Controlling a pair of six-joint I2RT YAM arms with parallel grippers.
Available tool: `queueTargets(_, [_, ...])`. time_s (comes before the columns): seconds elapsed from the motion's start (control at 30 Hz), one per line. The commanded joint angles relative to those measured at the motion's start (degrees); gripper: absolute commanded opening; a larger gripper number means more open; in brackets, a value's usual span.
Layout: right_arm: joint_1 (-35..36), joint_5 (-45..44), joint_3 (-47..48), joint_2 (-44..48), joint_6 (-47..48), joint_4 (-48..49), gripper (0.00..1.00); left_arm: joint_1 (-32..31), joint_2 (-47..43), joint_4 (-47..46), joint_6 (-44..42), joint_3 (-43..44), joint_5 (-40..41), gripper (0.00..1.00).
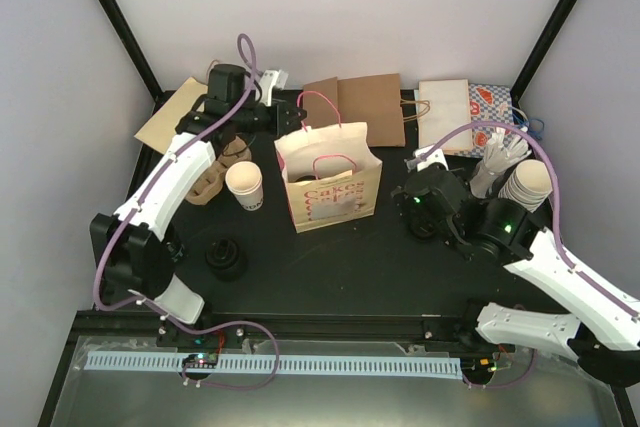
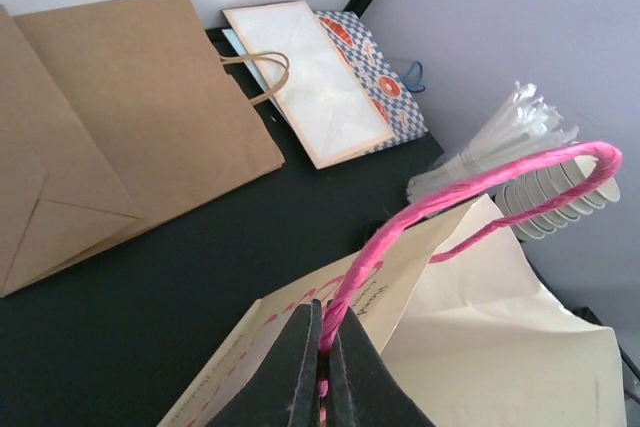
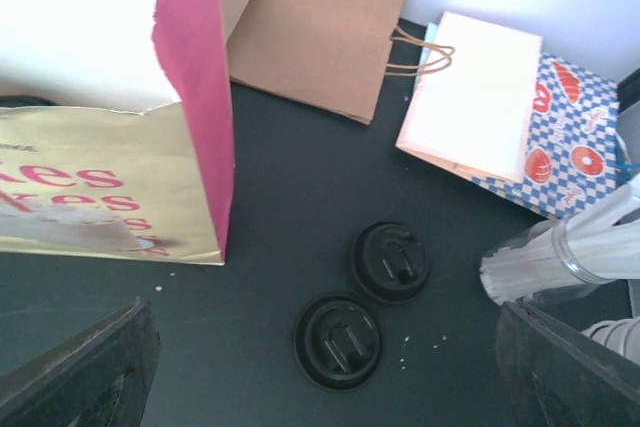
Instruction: Pack the takeout coffee
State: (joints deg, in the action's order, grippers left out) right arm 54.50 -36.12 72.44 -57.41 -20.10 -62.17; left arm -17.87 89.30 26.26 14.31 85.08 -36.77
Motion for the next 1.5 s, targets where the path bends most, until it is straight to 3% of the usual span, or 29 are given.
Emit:
queueTargets(0.0, [-0.40, -5.42, 0.62, 1.82, -1.79, -0.08, 0.94, 1.88, 1.20, -1.91, 1.17, 4.06, -2.02, 0.01])
queueTargets(0.6, [-2.27, -0.64, -0.94, -1.65, -2.83, -1.40, 0.93, 6.45, 4.38, -0.20, -0.07, 7.10, -1.82, 0.03])
queueTargets(0.67, [-2.45, -0.41, -1.14, -1.57, -2.92, -1.26, 0.94, 6.69, 4.45, 0.03, -0.11, 7.29, -1.85, 0.14])
queueTargets(0.8, [-2.76, 0.62, -1.58, -1.48, -3.09, -1.10, 0.95, 6.79, 3.49, 0.72, -0.51, 7.73, -2.29, 0.46])
queueTargets(0.87, [-2.78, 1.78, -1.65, -1.77, -3.37, -1.11, 1.00, 6.87, 2.25, 1.36, -0.88, 7.94, -2.11, 0.56])
queueTargets(1.07, [-2.78, 1.12, -1.47, -4.74, -6.22, -2.71, 1.00, 6.88, -4.28, 5.09, -2.43, 7.21, 0.53, 0.82])
queueTargets(1.13, [-2.73, 1.63, -1.08, -6.60, -7.32, -3.39, 1.00, 6.89, -7.62, 7.12, -2.17, 5.78, 4.87, 0.97])
queueTargets(1.3, [-2.74, 2.59, -1.27, -10.66, -8.26, -2.97, 1.00, 6.97, -20.32, 12.81, 0.23, -1.95, 17.32, 0.99])
queueTargets(1.47, [-2.76, 2.99, -7.63, -5.97, -4.86, 6.11, 1.00, 6.97, -30.30, 21.66, 1.37, -8.51, 23.22, 0.99])
